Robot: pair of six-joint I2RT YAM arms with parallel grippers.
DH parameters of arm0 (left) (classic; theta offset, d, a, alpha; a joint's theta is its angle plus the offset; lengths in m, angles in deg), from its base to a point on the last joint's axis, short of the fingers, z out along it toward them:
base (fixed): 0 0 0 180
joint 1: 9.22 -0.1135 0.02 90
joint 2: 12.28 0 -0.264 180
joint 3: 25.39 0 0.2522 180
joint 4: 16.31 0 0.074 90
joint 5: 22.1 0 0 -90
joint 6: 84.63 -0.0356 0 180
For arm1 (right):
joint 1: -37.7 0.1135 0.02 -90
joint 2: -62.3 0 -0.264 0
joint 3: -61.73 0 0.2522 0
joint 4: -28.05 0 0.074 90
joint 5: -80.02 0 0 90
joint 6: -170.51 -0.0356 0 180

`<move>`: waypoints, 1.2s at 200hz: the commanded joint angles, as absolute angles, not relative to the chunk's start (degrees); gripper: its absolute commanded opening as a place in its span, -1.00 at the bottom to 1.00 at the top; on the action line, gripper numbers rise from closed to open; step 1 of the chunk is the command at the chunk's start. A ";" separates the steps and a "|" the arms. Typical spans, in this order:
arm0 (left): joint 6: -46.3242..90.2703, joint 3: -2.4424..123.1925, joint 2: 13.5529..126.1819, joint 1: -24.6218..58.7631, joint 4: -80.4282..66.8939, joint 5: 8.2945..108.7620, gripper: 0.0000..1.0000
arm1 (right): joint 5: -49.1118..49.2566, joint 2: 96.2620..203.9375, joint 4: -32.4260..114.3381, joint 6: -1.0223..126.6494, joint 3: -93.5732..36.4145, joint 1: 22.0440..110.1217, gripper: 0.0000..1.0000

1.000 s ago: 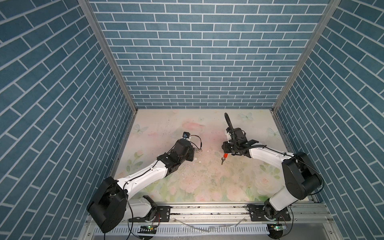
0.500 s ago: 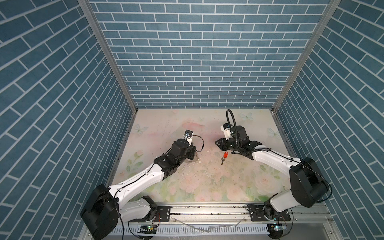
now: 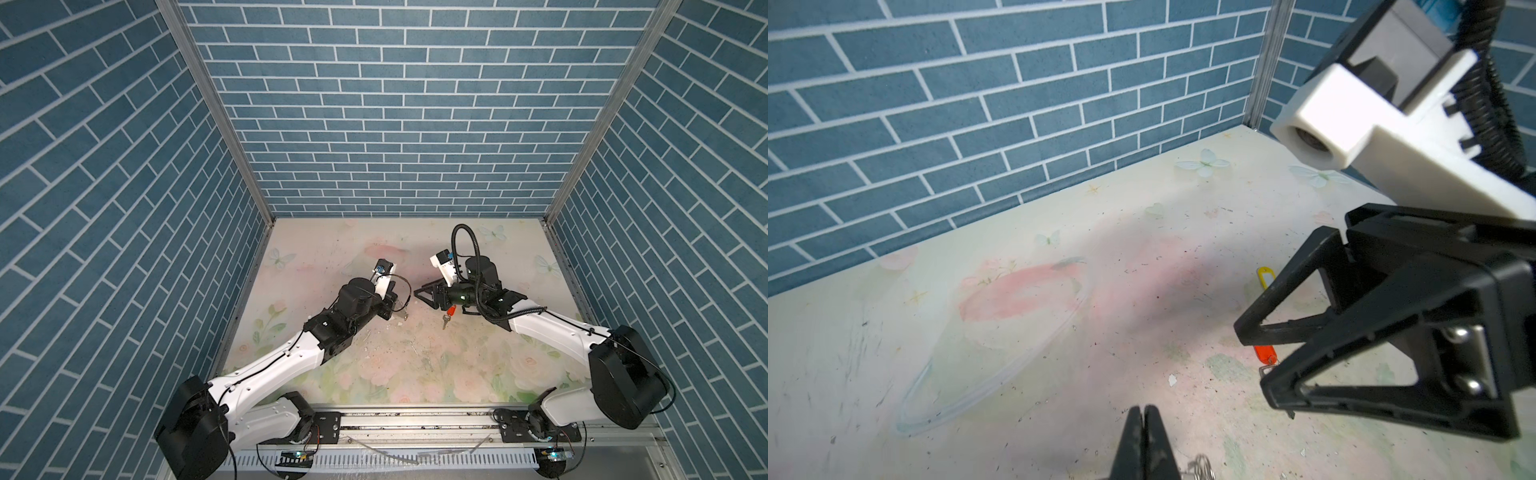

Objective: Put the keys on the keyring
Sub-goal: 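Raise the metal plate with left gripper while right gripper reaches to its edge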

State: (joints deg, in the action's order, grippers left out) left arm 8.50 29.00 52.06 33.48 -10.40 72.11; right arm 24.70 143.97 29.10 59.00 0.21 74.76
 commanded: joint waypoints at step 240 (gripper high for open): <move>8.95 37.45 57.74 29.59 -34.80 52.23 -1.00 | 23.06 131.80 31.03 66.48 -9.73 73.54 -0.26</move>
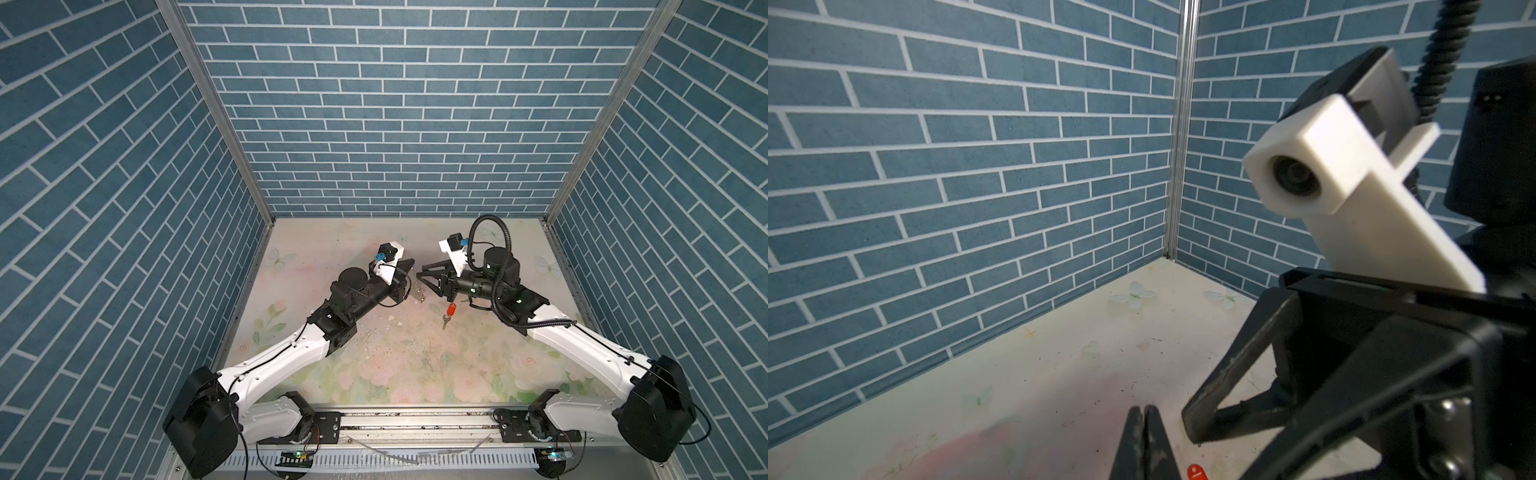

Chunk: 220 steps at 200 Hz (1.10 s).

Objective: Put the keys on the keyring
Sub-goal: 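Raise the metal plate with left gripper while right gripper reaches to its edge, then close right gripper on the plate's ring edge while left gripper holds plate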

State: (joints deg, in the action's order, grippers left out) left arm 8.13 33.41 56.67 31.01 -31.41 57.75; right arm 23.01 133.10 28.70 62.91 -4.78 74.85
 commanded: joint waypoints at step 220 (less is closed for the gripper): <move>16.83 48.27 65.13 24.53 -35.28 28.64 -1.00 | 40.71 136.13 25.13 68.63 -15.40 67.48 -0.51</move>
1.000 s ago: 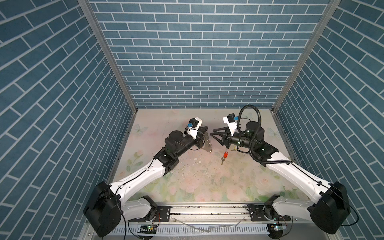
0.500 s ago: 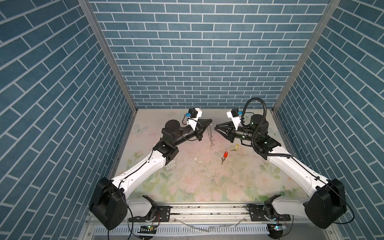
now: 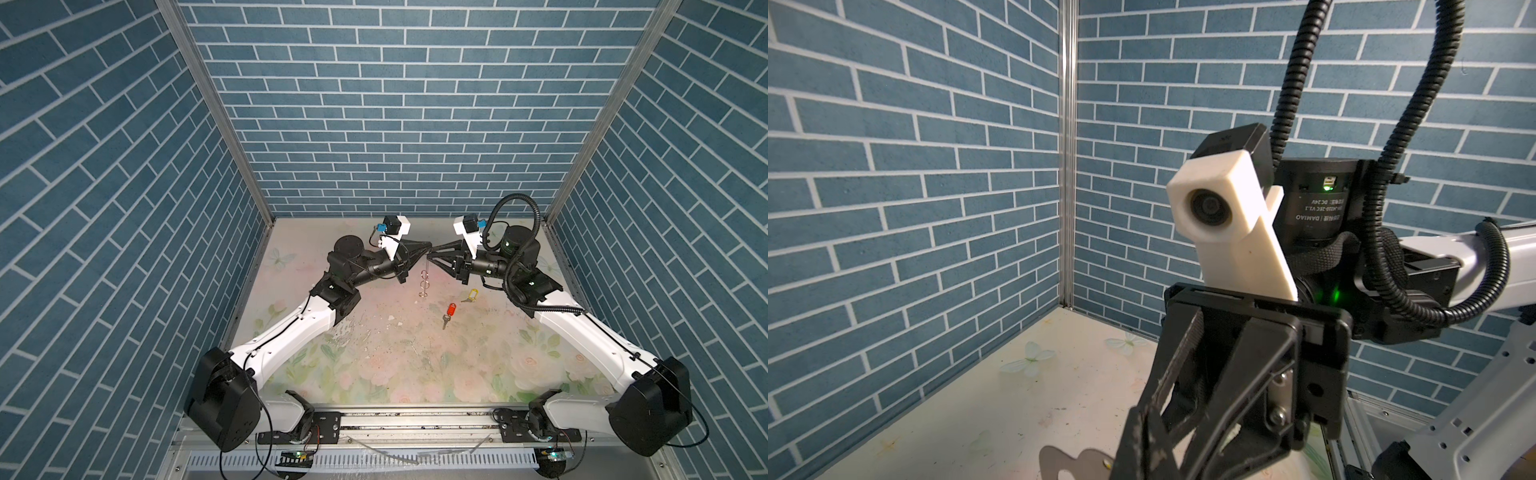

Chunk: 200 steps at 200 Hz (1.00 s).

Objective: Put the keys on the keyring
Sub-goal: 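Close right gripper on the plate's ring edge while left gripper holds plate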

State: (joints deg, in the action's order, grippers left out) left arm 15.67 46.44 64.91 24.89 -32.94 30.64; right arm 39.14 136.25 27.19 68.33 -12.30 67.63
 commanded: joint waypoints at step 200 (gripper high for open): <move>15.73 48.40 61.70 22.99 -28.42 35.97 -0.16 | 34.37 136.39 38.00 73.97 -19.20 67.69 -1.00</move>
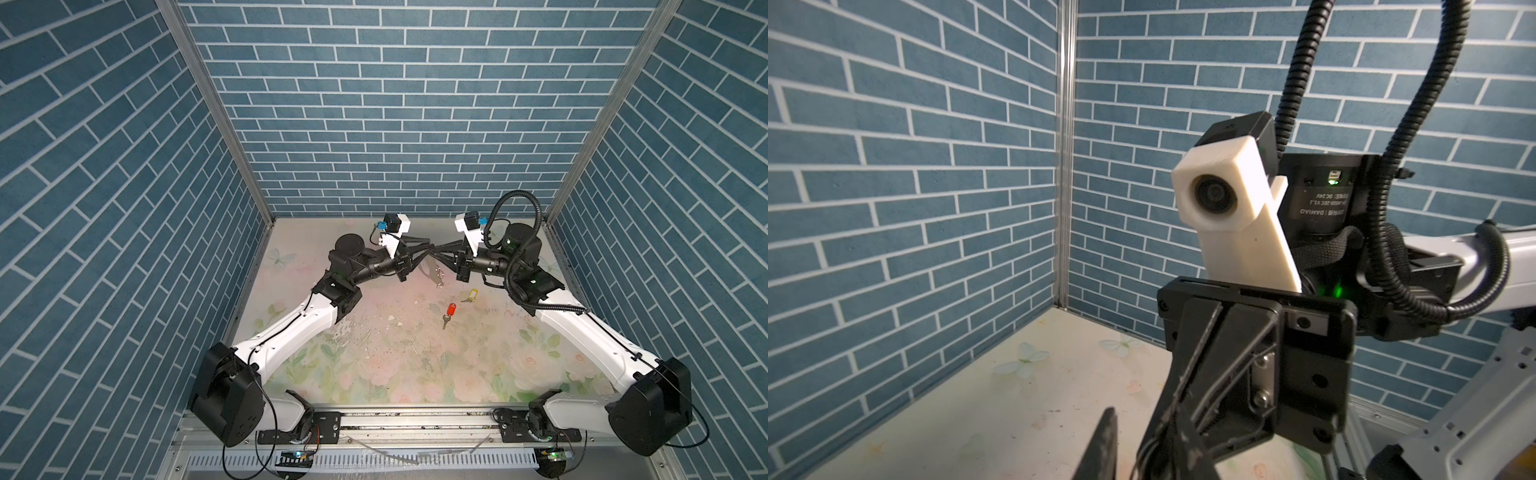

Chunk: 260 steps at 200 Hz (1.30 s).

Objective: Put the keys on the keyring
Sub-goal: 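Close right gripper on the plate's ring edge while left gripper holds plate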

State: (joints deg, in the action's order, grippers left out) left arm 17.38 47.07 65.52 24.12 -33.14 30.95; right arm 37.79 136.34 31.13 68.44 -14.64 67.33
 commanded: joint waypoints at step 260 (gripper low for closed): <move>-4.12 54.16 61.99 25.76 9.34 26.26 -0.49 | 39.68 149.62 94.72 116.50 -45.30 71.01 -1.00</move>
State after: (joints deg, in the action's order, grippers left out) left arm -3.45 53.89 62.01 25.37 11.78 28.85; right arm 37.09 149.43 92.61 112.44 -42.53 70.87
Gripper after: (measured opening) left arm 0.264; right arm 0.046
